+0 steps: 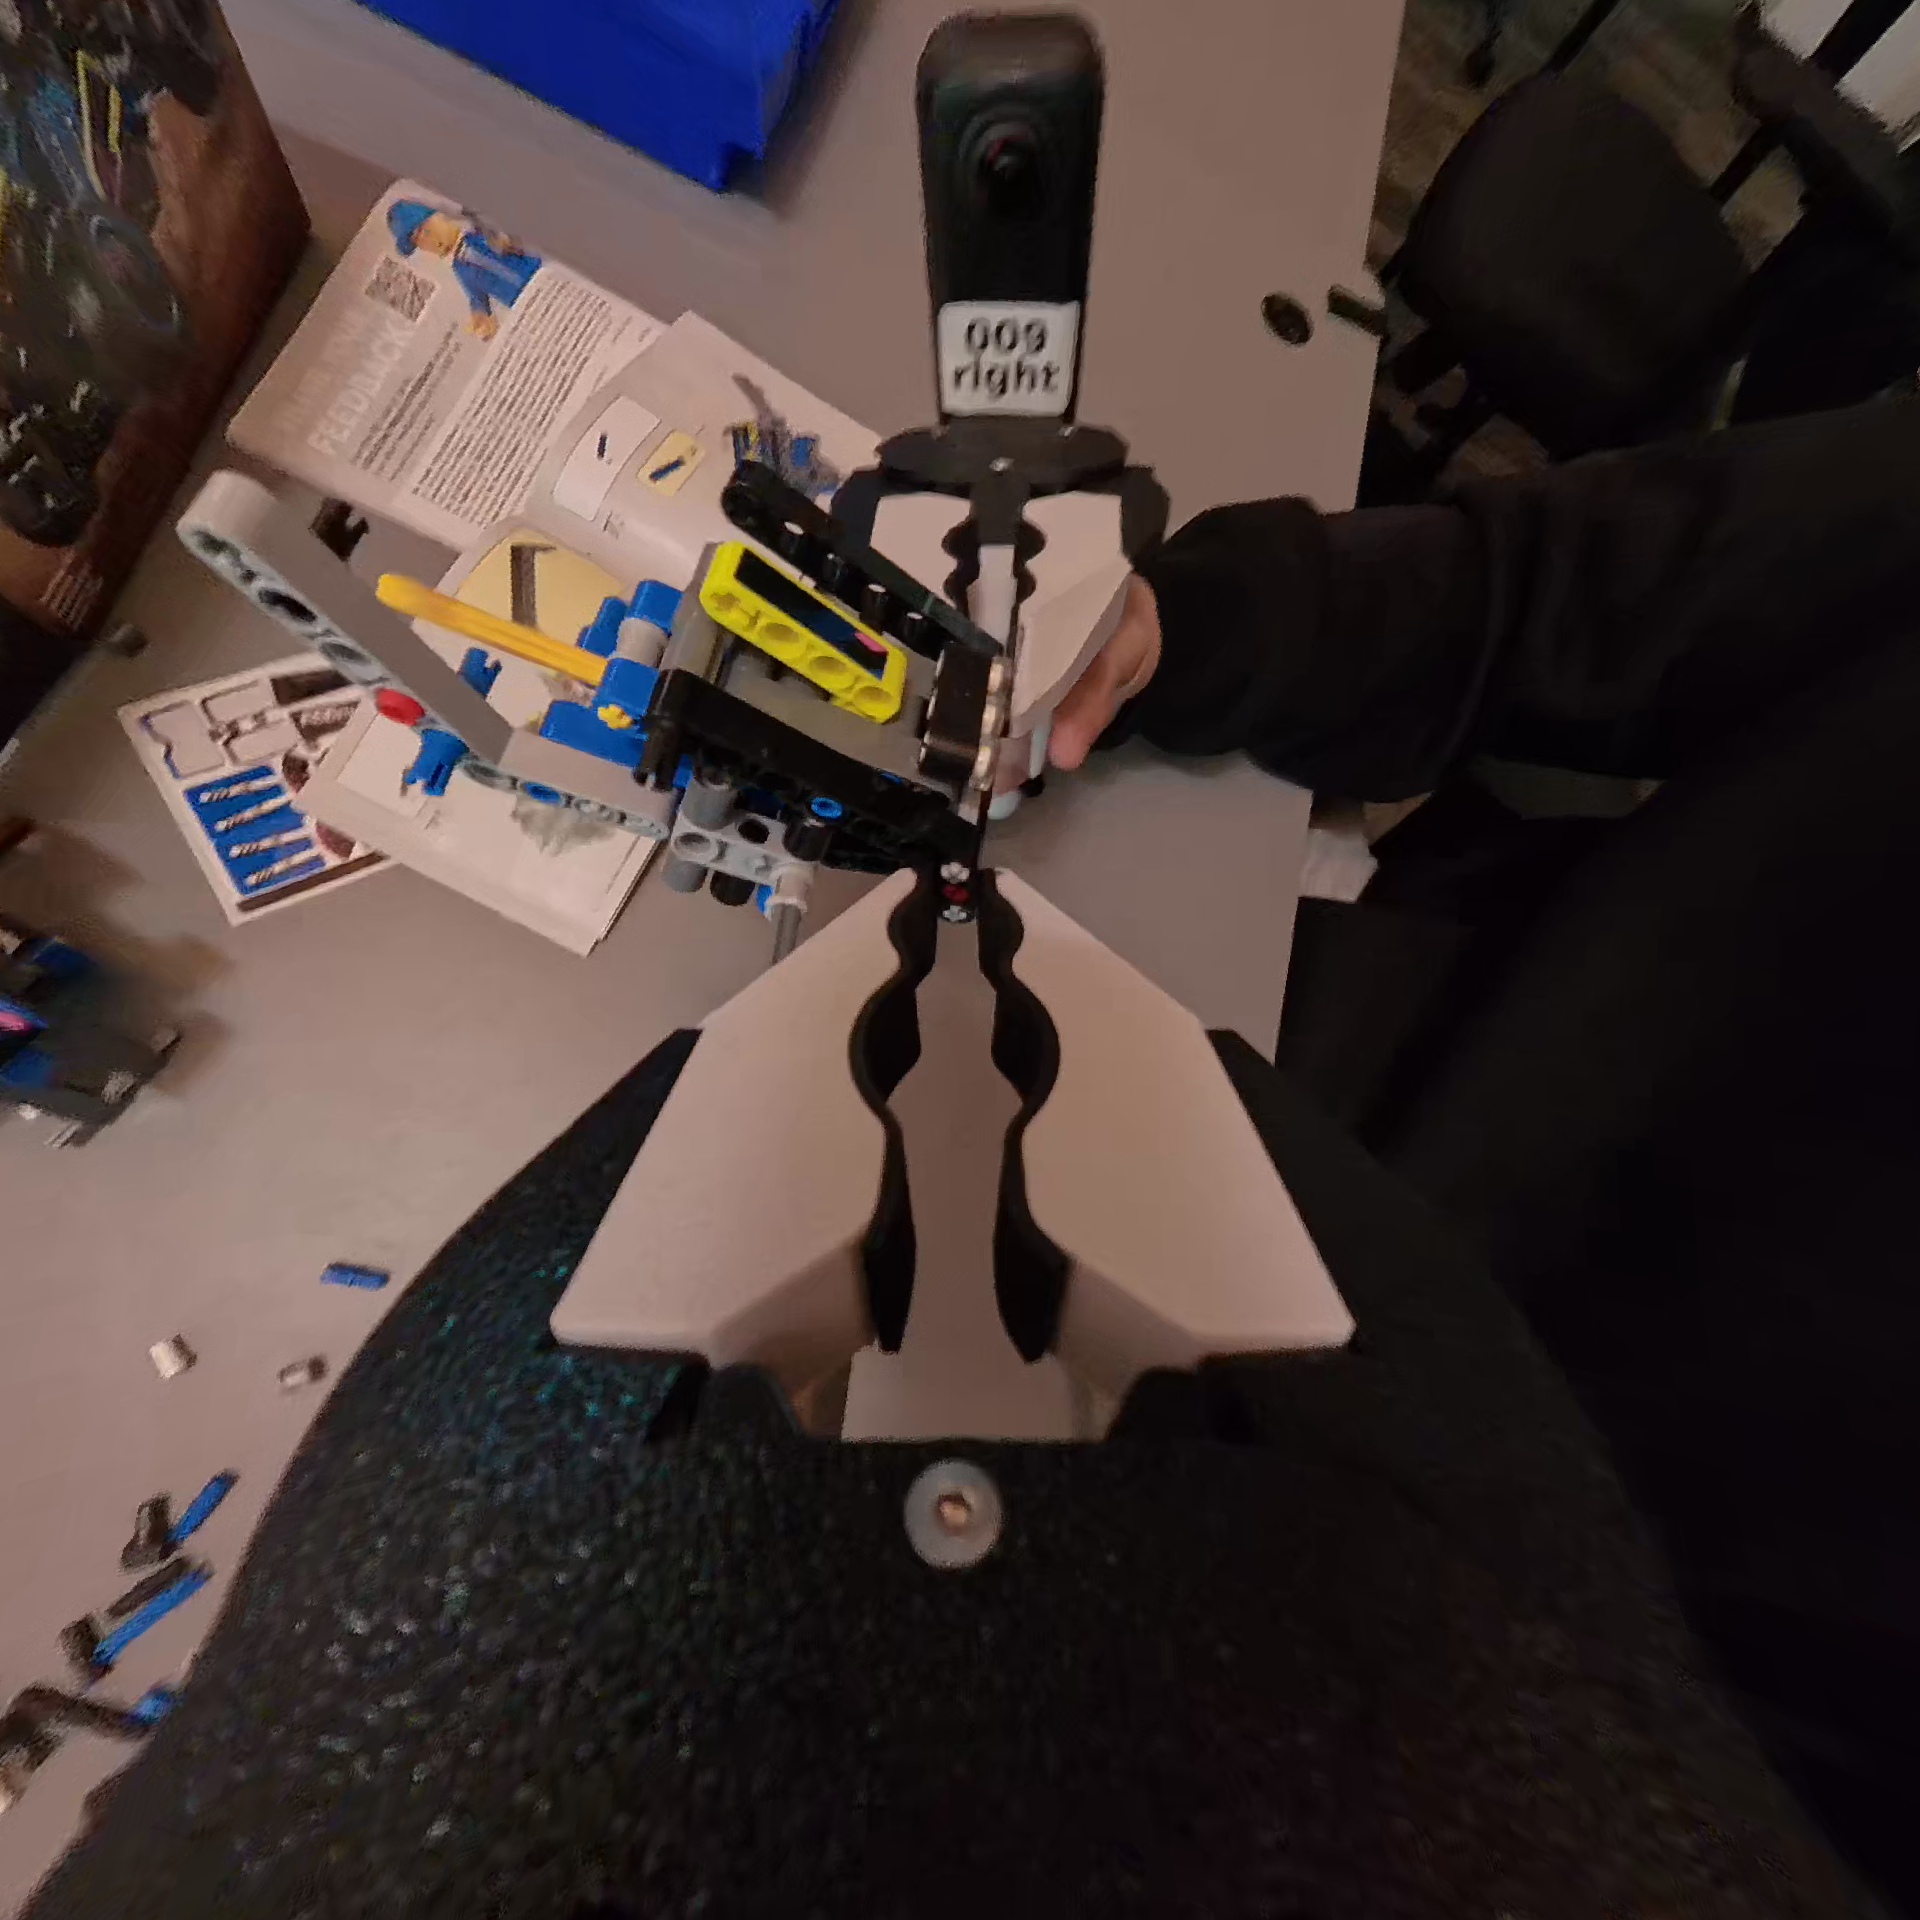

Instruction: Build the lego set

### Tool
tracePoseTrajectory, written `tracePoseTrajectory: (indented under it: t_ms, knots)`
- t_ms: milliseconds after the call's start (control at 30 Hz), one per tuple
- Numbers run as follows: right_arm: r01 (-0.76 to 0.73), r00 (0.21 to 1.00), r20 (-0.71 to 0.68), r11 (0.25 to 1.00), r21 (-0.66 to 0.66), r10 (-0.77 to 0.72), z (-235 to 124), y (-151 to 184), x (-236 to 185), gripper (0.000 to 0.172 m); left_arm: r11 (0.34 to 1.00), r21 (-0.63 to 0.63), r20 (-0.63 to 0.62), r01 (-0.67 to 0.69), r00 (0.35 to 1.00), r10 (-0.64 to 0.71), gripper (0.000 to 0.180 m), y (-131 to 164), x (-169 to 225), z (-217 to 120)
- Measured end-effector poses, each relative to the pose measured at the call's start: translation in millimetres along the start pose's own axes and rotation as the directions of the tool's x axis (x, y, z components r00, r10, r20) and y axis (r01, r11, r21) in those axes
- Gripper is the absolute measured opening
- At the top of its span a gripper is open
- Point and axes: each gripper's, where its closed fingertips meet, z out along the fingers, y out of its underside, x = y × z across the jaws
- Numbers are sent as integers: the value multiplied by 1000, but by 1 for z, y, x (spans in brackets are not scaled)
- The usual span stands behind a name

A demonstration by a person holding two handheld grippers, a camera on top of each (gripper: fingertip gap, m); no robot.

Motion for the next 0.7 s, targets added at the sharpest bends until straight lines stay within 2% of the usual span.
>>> tracePoseTrajectory:
  t_ms: [167,333,567,700]
  knots:
    - [26,999,-20,999,-46,-27,-1,4,3,7,998,-50,40,-38,998,40,4,2,-3,0]
    - [130,986,-70,965,-227,-150,-2,23,12,6,980,-185,104,-78,990,98,3,12,-9,2]
    - [184,979,-21,917,-353,-205,-6,36,8,6,960,-260,60,-107,990,126,3,24,-7,9]
    - [260,956,4,841,-474,-293,-8,49,10,6,940,-326,64,-103,989,131,4,34,-8,12]
